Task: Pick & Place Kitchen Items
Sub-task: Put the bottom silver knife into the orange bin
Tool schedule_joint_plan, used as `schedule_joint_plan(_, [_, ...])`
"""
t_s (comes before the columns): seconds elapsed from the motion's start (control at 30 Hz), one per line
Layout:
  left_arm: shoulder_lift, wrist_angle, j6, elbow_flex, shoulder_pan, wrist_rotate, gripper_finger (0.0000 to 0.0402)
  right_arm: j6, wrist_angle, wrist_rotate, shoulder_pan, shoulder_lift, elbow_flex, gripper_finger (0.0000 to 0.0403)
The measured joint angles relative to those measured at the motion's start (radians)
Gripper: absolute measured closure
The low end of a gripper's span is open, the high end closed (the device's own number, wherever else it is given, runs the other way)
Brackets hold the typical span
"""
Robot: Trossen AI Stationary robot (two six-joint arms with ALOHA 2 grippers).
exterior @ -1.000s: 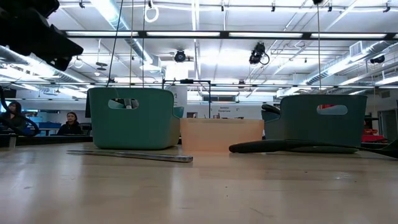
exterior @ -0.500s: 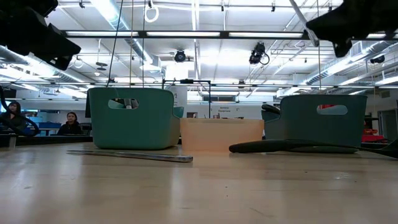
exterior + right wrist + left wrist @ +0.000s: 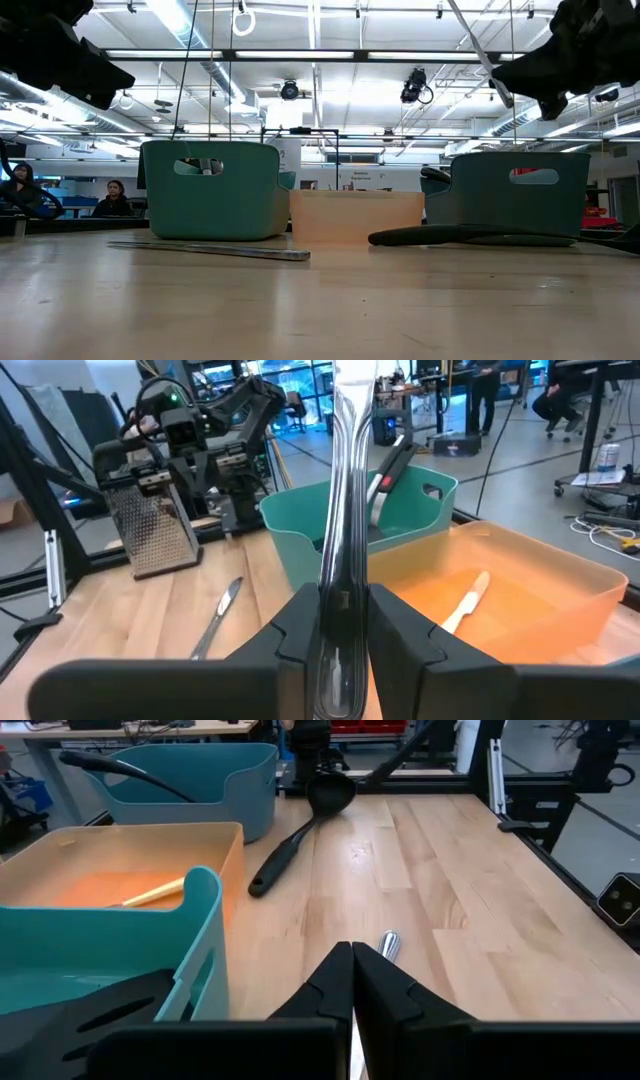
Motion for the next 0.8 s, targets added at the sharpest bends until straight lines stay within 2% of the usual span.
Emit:
schedule_joint_plan(0.2, [0.000, 0.001, 0.008, 0.000, 0.000, -0.005, 0.0393, 0.018, 0.036, -0.001, -0.020, 0.008, 0.008, 0.0337])
schedule_joint_plan(0.33, [0.000, 0.012, 0.032, 0.000, 0.000, -0.007, 0.0393, -0.007, -0.011, -0.021, -0.061, 0.090, 0.113, 0.0337])
schedule_joint_plan(0.53, [0.000, 0.014, 0.033, 0.000, 0.000, -0.007, 0.0393, -0.017, -0.253, -0.033, -0.182, 0.337, 0.435, 0.0337])
schedule_joint_plan(0.8, [0.000, 0.014, 0.025, 0.000, 0.000, -0.005, 0.0393, 0.022, -0.619, -0.205, -0.434, 0.754, 0.862, 0.0337])
